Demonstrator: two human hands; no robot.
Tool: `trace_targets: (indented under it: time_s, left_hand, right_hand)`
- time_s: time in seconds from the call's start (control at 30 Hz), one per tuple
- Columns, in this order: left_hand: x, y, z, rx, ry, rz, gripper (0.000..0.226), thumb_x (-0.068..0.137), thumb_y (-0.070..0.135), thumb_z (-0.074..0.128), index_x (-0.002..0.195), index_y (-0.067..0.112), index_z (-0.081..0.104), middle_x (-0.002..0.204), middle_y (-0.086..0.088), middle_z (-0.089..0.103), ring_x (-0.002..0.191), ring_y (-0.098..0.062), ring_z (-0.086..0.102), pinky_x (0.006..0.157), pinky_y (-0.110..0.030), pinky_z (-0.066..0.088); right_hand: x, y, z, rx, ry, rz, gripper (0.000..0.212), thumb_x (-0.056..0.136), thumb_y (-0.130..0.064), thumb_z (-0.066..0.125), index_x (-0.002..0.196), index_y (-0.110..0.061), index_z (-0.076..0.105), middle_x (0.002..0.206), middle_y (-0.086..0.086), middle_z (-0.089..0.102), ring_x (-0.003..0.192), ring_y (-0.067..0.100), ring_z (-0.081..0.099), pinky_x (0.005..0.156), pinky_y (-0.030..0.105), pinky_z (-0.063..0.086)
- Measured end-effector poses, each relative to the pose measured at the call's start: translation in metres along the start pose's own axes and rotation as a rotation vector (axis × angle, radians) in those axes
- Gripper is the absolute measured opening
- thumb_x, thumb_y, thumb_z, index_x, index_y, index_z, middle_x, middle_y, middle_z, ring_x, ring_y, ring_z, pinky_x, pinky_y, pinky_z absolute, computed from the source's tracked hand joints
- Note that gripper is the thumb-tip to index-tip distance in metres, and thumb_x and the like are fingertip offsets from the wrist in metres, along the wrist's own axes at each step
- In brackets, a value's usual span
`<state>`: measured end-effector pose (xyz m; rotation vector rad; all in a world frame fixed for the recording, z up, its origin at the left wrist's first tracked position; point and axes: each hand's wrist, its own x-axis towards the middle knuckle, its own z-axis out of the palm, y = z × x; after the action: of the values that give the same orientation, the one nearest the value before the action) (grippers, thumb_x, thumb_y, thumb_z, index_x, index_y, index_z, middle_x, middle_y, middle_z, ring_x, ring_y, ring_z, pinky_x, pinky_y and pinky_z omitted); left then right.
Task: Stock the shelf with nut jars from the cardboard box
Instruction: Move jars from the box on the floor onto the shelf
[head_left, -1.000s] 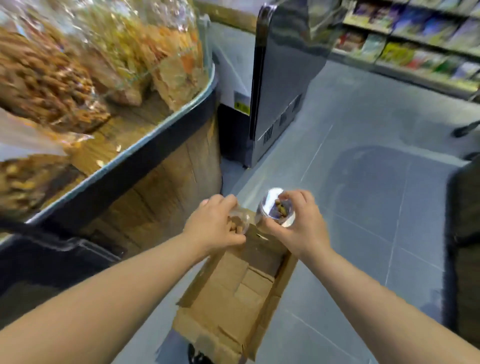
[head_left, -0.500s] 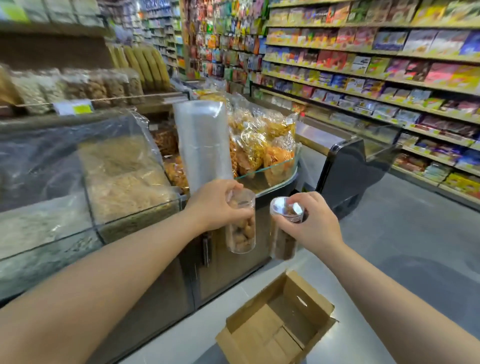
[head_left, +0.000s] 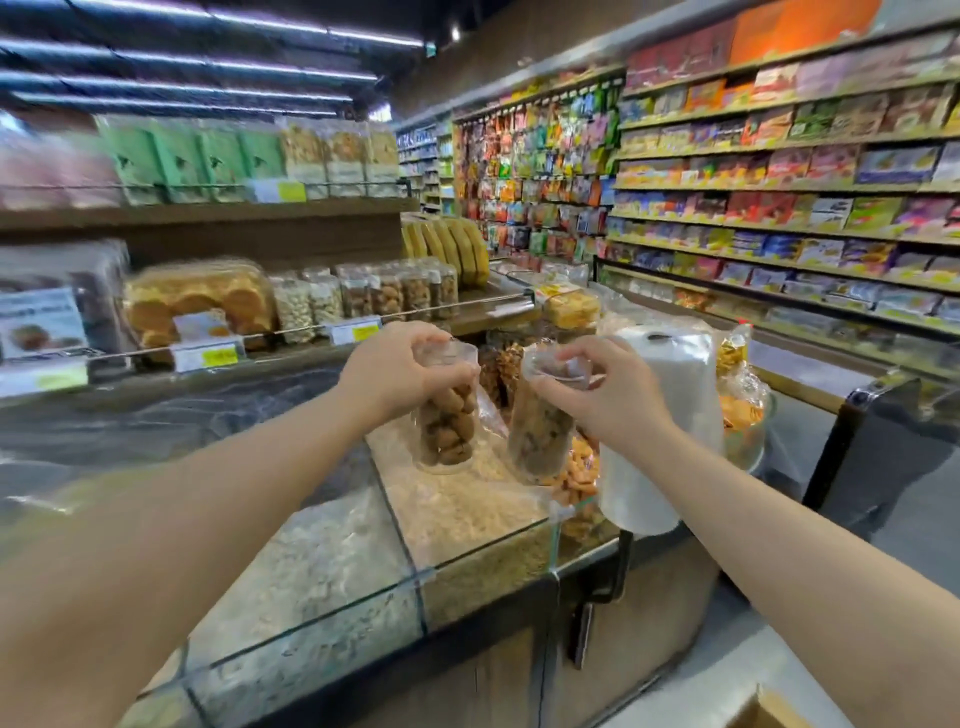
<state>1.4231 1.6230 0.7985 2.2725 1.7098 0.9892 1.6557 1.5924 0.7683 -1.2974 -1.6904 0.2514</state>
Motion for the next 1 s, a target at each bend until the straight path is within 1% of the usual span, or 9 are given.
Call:
trace_targets:
  time_s: [0.13, 0.3, 0.37, 0.5, 0.6, 0.67, 0.8, 0.9, 1.0]
  left_hand:
    - [0.044, -0.046, -0.018, -0.029, 0.012, -0.073, 0.068, 0.071, 0.061, 0.07, 0.125, 0.023, 0.059, 0.127, 0.001, 0.059, 0.106, -0.014, 0.055, 0.079, -0.027, 0.041]
    - [0.111, -0.082, -0.019, -0.049, 0.034, -0.126, 0.072, 0.072, 0.063, 0.067, 0.131, 0.023, 0.055, 0.135, 0.002, 0.055, 0.118, -0.017, 0.053, 0.088, -0.029, 0.04]
    - [0.138, -0.092, -0.016, -0.065, 0.05, -0.142, 0.069, 0.072, 0.062, 0.067, 0.129, 0.025, 0.056, 0.133, 0.003, 0.057, 0.118, -0.016, 0.053, 0.089, -0.028, 0.039]
    - [0.198, -0.106, -0.009, -0.07, 0.01, -0.138, 0.064, 0.072, 0.063, 0.067, 0.124, 0.028, 0.058, 0.125, 0.009, 0.059, 0.107, -0.008, 0.053, 0.087, -0.028, 0.041]
    - [0.252, -0.113, -0.005, -0.039, 0.033, -0.117, 0.061, 0.072, 0.061, 0.068, 0.123, 0.028, 0.058, 0.125, 0.006, 0.057, 0.103, -0.006, 0.05, 0.078, -0.024, 0.039]
    - [0.285, -0.119, -0.001, -0.049, 0.068, -0.12, 0.059, 0.072, 0.06, 0.069, 0.122, 0.03, 0.058, 0.126, 0.006, 0.057, 0.1, -0.007, 0.048, 0.077, -0.023, 0.037]
    - [0.339, -0.135, 0.008, -0.06, 0.077, -0.121, 0.058, 0.072, 0.06, 0.068, 0.121, 0.031, 0.061, 0.126, 0.008, 0.057, 0.11, -0.01, 0.05, 0.085, -0.026, 0.036]
    - [0.376, -0.141, 0.013, -0.035, 0.089, -0.104, 0.049, 0.073, 0.055, 0.07, 0.115, 0.029, 0.064, 0.112, 0.01, 0.058, 0.102, -0.008, 0.05, 0.081, -0.024, 0.036]
    - [0.413, -0.152, 0.023, -0.036, 0.062, -0.08, 0.045, 0.072, 0.054, 0.071, 0.109, 0.031, 0.064, 0.106, 0.012, 0.057, 0.1, -0.008, 0.052, 0.077, -0.023, 0.036]
  right_hand:
    - [0.055, -0.022, 0.045, 0.02, 0.011, 0.028, 0.026, 0.074, -0.053, 0.071, 0.09, -0.037, 0.059, 0.103, -0.008, 0.055, 0.086, 0.004, 0.047, 0.064, 0.007, 0.033]
    - [0.141, -0.02, 0.091, 0.027, -0.018, 0.084, 0.032, 0.072, -0.059, 0.068, 0.09, -0.036, 0.055, 0.096, -0.01, 0.049, 0.086, 0.01, 0.047, 0.064, 0.025, 0.035]
    - [0.184, -0.011, 0.105, 0.024, -0.046, 0.09, 0.031, 0.072, -0.061, 0.067, 0.085, -0.036, 0.053, 0.092, -0.011, 0.049, 0.078, 0.01, 0.048, 0.059, 0.026, 0.034]
    - [0.272, 0.016, 0.129, -0.086, -0.082, 0.1, 0.033, 0.077, -0.057, 0.064, 0.091, -0.028, 0.054, 0.105, -0.002, 0.058, 0.068, 0.009, 0.051, 0.056, 0.027, 0.04]
    - [0.332, 0.039, 0.145, -0.132, -0.087, 0.106, 0.037, 0.079, -0.056, 0.063, 0.096, -0.025, 0.054, 0.124, 0.004, 0.053, 0.063, 0.011, 0.054, 0.051, 0.025, 0.039]
    - [0.371, 0.055, 0.152, -0.148, -0.099, 0.119, 0.037, 0.081, -0.055, 0.062, 0.098, -0.023, 0.054, 0.121, 0.005, 0.053, 0.062, 0.013, 0.053, 0.048, 0.024, 0.037]
    - [0.44, 0.087, 0.174, -0.147, -0.115, 0.16, 0.036, 0.08, -0.054, 0.064, 0.096, -0.023, 0.055, 0.101, -0.002, 0.054, 0.065, 0.011, 0.053, 0.051, 0.025, 0.042]
    - [0.483, 0.108, 0.195, -0.127, -0.103, 0.175, 0.036, 0.08, -0.053, 0.064, 0.1, -0.024, 0.056, 0.097, -0.002, 0.055, 0.066, 0.013, 0.056, 0.052, 0.026, 0.043]
    - [0.522, 0.132, 0.227, -0.11, -0.099, 0.152, 0.031, 0.082, -0.045, 0.065, 0.1, -0.021, 0.056, 0.101, 0.003, 0.057, 0.076, 0.021, 0.056, 0.067, 0.034, 0.051]
